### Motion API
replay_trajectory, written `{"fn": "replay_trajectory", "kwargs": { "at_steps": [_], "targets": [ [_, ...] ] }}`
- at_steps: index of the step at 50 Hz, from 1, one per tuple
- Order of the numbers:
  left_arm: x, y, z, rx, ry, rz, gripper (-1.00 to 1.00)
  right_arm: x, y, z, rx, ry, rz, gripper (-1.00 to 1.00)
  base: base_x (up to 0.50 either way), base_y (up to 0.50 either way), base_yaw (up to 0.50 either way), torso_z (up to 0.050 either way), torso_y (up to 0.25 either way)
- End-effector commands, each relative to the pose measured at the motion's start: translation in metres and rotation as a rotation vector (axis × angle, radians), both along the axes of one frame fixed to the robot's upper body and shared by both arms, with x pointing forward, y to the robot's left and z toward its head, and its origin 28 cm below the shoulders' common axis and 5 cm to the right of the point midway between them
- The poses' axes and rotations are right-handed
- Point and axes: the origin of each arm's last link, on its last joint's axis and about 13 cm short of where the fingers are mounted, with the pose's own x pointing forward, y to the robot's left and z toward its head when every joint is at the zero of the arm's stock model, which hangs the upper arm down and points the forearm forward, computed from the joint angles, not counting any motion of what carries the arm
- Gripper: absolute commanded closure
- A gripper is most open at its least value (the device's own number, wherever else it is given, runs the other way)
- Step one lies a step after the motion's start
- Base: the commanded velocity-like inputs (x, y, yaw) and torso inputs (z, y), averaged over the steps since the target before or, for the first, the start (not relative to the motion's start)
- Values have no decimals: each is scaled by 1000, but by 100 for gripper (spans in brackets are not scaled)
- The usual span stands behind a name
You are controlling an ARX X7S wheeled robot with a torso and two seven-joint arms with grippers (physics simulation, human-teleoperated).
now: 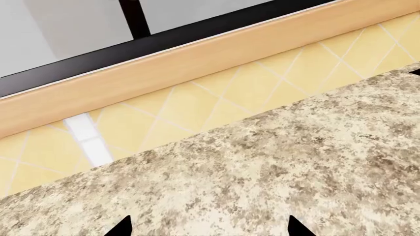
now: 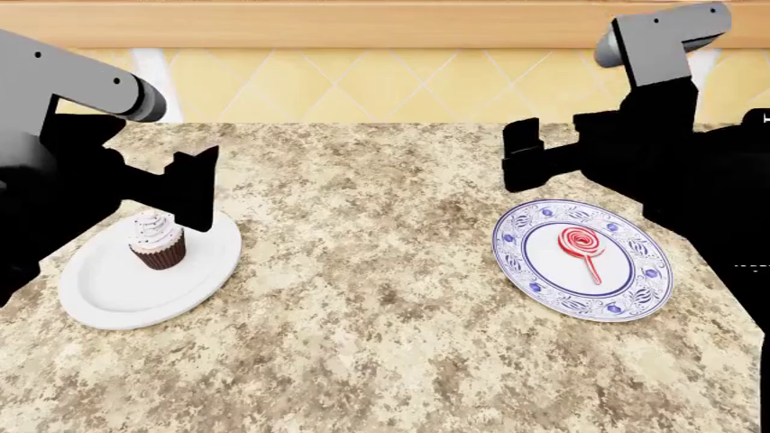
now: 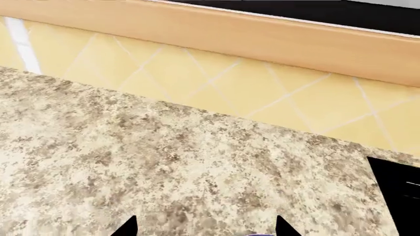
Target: Move the dessert items from the plate to the tray.
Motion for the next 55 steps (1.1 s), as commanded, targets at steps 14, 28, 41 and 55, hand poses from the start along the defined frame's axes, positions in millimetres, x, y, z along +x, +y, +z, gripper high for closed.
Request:
{"fn": "replay_trajectory", "kwargs": {
  "at_steps": [14, 28, 41, 55],
  "targets": [
    [3, 4, -13, -2, -26, -15, -100, 40, -31, -27, 102, 395, -246, -100, 0, 0, 0, 0, 0],
    [10, 1, -21, 3, -35, -45, -100, 30, -43, -40, 73, 420, -310, -100, 0, 0, 0, 0, 0],
    [20, 2, -19, 3, -63, -49, -100, 41, -48, -7, 79, 575, -216, -100, 0, 0, 0, 0, 0],
    [37, -1, -26, -7, -57, -52, -100, 64, -63, -3, 35, 588, -255, -100, 0, 0, 0, 0, 0]
  ]
}}
